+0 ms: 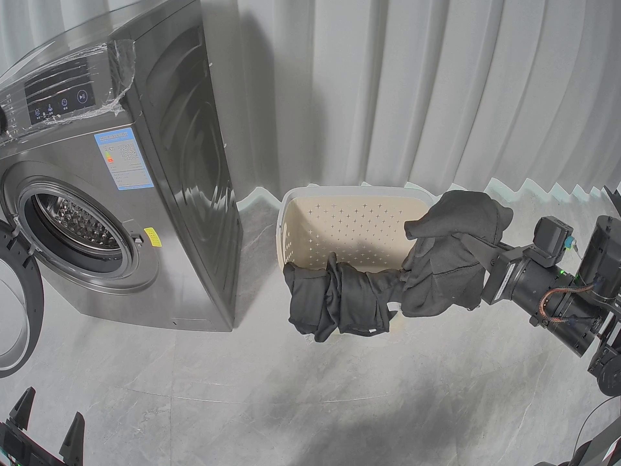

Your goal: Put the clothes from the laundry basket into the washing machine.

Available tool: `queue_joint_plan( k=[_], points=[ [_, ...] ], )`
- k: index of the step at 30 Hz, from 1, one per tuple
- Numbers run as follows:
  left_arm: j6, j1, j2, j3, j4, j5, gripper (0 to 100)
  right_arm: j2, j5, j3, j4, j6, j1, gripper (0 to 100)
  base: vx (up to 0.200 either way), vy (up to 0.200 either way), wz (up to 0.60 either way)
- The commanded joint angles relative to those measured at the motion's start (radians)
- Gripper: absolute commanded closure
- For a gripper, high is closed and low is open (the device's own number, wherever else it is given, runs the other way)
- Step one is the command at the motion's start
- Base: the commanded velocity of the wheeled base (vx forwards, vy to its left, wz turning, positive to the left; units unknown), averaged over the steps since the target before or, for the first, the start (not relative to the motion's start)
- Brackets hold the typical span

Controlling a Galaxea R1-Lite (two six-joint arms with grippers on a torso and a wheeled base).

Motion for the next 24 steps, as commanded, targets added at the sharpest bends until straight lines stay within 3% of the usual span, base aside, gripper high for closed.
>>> queue_joint_plan(
  k=[1, 13, 22, 24],
  points=[
    [0.000, 0.000, -0.018, 0.015, 0.000, -0.002, 0, 0.009, 0.001, 0.001, -0.001, 0.001, 0.007, 100, 0.000, 0.200, 0.00],
    [-0.001, 0.000, -0.018, 0.015, -0.001, -0.002, 0, 0.006, 0.001, -0.001, -0.002, -0.001, 0.019, 100, 0.000, 0.200, 0.00],
    [-0.003, 0.000, -0.016, 0.015, 0.000, -0.001, 0, 0.006, 0.002, 0.002, -0.001, 0.001, 0.021, 100, 0.000, 0.000, 0.00],
    [-0.001, 0.000, -0.016, 0.015, -0.001, -0.001, 0, 0.007, 0.002, 0.002, -0.001, 0.001, 0.021, 100, -0.200, 0.000, 0.00]
  ],
)
